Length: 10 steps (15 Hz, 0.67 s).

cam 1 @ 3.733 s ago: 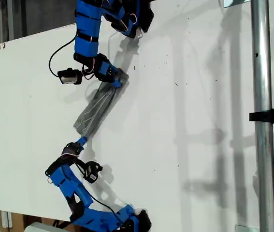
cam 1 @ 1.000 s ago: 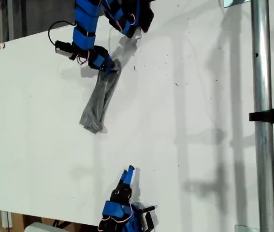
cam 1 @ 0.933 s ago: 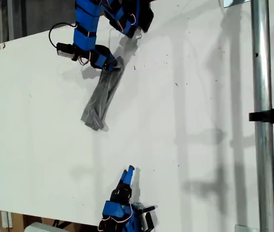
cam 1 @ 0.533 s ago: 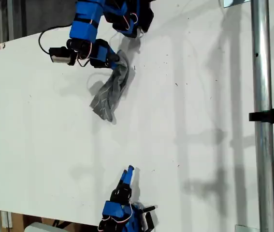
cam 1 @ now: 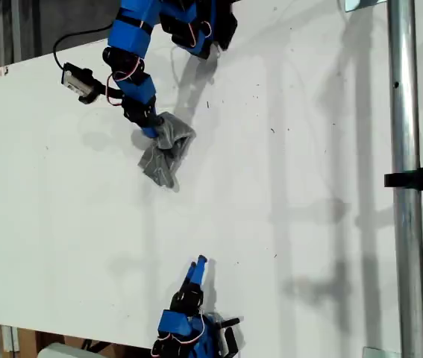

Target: Grasp corners of a towel and fold twice.

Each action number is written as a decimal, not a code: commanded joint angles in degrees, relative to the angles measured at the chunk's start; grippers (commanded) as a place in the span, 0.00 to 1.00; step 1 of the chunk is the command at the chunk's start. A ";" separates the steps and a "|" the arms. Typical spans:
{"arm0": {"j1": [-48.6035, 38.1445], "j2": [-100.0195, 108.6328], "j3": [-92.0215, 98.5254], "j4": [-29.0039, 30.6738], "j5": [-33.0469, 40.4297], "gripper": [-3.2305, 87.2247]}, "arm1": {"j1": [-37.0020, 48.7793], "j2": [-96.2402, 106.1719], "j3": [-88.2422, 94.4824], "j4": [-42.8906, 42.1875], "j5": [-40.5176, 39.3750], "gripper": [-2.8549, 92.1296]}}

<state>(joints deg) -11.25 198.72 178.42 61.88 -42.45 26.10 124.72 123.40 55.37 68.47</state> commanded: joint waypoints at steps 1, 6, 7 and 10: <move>-0.35 0.26 0.18 -1.67 -0.62 0.28 | 1.85 -1.49 0.09 -11.34 -1.67 0.04; -0.79 0.26 0.26 -1.67 -0.62 0.28 | 5.36 2.29 8.26 -40.34 -2.37 0.19; -0.79 0.26 0.26 -1.67 -0.62 0.28 | 5.62 2.46 6.42 -39.64 -3.08 0.19; -0.79 0.26 0.26 -1.67 -0.88 0.28 | 6.33 7.29 6.86 -32.43 -3.60 0.19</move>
<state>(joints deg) -11.34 198.72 178.42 61.79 -42.63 31.38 126.56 132.10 21.09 65.57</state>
